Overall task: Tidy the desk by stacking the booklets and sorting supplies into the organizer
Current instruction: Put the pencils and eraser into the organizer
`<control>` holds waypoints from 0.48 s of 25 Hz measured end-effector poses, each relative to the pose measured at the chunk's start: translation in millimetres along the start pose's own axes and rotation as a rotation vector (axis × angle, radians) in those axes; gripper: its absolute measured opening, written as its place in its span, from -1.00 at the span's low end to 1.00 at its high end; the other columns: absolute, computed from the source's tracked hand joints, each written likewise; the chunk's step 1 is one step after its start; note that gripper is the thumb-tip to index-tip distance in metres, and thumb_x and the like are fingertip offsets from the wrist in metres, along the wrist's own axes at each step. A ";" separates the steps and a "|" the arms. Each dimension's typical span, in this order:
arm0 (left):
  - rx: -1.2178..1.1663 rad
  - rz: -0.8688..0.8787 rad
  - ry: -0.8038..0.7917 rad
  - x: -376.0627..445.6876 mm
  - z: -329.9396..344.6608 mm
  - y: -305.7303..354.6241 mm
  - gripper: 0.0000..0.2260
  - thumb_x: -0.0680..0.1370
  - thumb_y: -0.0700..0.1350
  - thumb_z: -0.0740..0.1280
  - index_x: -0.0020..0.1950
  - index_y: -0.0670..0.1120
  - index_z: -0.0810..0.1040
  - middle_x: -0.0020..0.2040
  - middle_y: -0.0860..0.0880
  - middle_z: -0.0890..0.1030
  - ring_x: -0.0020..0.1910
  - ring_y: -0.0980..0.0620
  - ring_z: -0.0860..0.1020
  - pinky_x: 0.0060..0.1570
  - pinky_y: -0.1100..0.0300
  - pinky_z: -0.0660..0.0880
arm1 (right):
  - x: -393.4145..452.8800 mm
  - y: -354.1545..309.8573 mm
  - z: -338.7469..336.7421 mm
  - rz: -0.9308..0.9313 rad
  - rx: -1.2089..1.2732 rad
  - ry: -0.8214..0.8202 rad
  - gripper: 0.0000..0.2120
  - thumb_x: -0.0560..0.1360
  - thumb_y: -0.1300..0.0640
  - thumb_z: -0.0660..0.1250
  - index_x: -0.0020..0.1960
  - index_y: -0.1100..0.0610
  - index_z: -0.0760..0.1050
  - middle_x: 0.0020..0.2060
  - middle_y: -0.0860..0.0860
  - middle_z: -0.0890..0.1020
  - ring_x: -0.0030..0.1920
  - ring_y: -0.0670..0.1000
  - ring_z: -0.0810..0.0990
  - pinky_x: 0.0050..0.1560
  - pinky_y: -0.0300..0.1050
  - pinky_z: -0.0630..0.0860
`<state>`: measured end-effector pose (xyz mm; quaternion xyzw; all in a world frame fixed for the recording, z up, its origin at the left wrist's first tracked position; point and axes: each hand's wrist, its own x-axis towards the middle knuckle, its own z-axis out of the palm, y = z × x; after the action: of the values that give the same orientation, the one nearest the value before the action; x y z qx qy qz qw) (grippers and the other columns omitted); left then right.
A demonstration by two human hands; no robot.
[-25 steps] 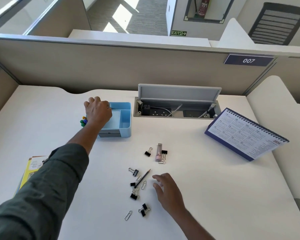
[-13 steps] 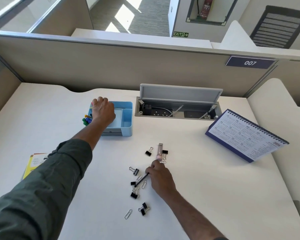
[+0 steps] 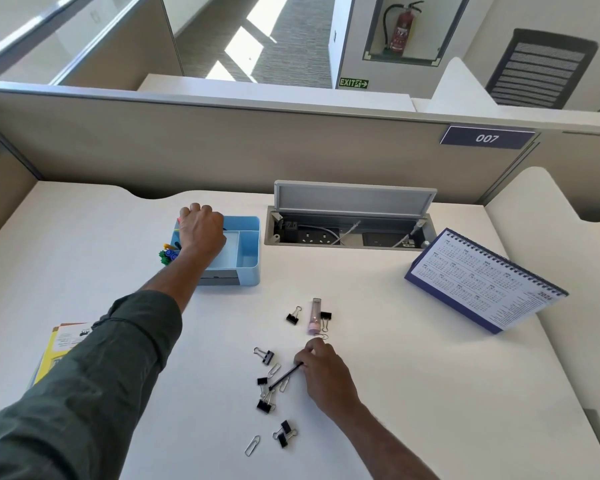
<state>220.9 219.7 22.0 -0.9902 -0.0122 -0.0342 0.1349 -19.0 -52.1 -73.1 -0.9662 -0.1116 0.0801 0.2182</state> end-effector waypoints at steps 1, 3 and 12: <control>-0.010 -0.001 0.001 0.3 0.2 -0.1 -0.82 0.54 -0.12 0.36 0.07 -0.12 0.69 -0.06 -0.14 0.64 -0.02 -0.11 0.52 0.04 -0.01 0.46 | 0.1 -1.0 -1.9 -0.009 0.006 0.001 -0.79 0.48 0.21 0.33 0.01 -0.07 0.52 -0.01 -0.11 0.47 -0.08 0.01 0.52 -0.21 -0.10 0.50; -0.029 0.007 0.004 -1.2 2.1 -0.4 -0.81 0.54 -0.13 0.36 0.10 -0.11 0.69 -0.03 -0.13 0.64 0.00 -0.11 0.52 0.04 -0.01 0.45 | 0.0 -3.3 -7.7 -0.030 0.032 0.012 -0.82 0.50 0.19 0.34 0.03 -0.06 0.52 -0.01 -0.10 0.48 -0.05 0.00 0.52 -0.17 -0.09 0.51; -0.452 -0.027 0.064 -40.1 -5.2 2.1 -0.64 0.56 0.01 0.41 0.32 -0.09 0.61 0.31 -0.16 0.56 0.30 -0.25 0.42 0.29 -0.12 0.31 | 6.1 -15.4 -46.0 -0.039 0.276 0.147 -0.88 0.58 0.12 0.27 0.05 -0.08 0.50 -0.02 -0.18 0.54 0.05 -0.13 0.52 -0.05 -0.20 0.49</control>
<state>180.6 215.7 23.6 -0.9934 -0.0131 -0.0693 -0.0905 -6.6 -55.6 -26.0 -0.9279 -0.1018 0.0197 0.3580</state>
